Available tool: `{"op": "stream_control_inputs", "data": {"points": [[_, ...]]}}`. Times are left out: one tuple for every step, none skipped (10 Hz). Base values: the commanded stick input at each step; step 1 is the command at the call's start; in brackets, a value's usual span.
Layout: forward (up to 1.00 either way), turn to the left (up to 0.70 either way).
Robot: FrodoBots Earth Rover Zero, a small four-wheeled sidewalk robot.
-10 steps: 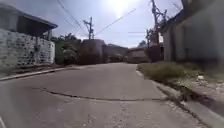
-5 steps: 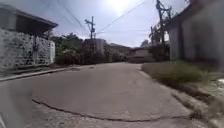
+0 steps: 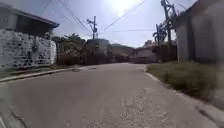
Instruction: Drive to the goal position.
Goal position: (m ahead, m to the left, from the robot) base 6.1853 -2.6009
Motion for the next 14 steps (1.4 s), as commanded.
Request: {"op": "stream_control_inputs", "data": {"points": [[1.00, -0.02], [1.00, -0.33], [1.00, -0.33], [1.00, -0.33], [1.00, -0.33], [1.00, -0.33], [1.00, -0.29], [1.00, 0.07], [1.00, 0.07], [1.00, 0.07], [1.00, 0.07], [1.00, 0.07], [1.00, 0.07], [1.00, 0.07]]}}
